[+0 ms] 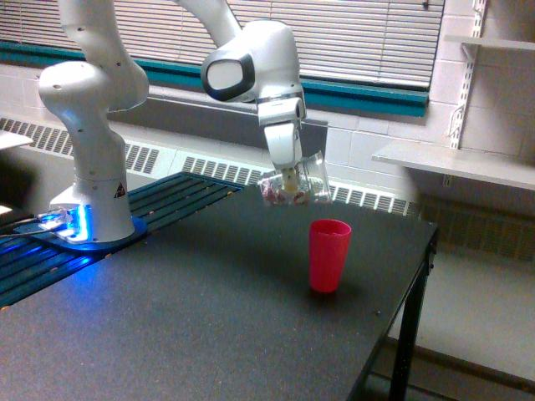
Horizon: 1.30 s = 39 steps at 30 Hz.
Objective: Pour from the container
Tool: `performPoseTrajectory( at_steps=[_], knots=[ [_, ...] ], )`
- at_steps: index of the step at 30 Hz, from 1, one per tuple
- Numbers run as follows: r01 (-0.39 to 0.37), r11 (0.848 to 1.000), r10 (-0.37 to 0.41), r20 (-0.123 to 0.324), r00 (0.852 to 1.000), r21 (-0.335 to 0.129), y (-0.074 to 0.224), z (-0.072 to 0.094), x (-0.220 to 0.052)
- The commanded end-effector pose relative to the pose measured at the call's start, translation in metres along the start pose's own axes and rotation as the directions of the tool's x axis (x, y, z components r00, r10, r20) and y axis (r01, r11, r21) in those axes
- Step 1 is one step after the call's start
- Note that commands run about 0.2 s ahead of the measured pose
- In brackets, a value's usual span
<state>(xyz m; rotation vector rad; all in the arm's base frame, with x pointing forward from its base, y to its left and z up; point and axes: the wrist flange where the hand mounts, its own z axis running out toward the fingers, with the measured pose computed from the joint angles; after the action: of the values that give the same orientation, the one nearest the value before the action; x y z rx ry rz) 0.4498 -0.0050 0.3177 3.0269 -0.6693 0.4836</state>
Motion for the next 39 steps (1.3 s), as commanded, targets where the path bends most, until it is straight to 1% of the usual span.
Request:
performPoseTrajectory(
  at_steps=[1,11,17,24,29,33,39],
  knots=[
    [0.015,1.000,-0.015,0.016,1.000,-0.019,-0.009,0.007,-0.007],
    [0.071,0.995,-0.069,0.031,0.997,-0.064,-0.021,0.012,-0.010],
    [0.087,0.992,-0.083,0.048,0.995,-0.094,-0.020,0.017,-0.012],
    [0.108,0.984,-0.101,0.052,0.993,-0.142,-0.019,0.018,-0.011],
    [0.114,0.981,-0.106,0.056,0.993,-0.160,-0.018,0.019,-0.009],
    [0.130,0.975,-0.120,0.066,0.991,-0.178,-0.021,0.020,-0.008],
    [0.178,0.962,-0.164,0.084,0.983,-0.208,-0.032,0.020,-0.007]
  ],
)
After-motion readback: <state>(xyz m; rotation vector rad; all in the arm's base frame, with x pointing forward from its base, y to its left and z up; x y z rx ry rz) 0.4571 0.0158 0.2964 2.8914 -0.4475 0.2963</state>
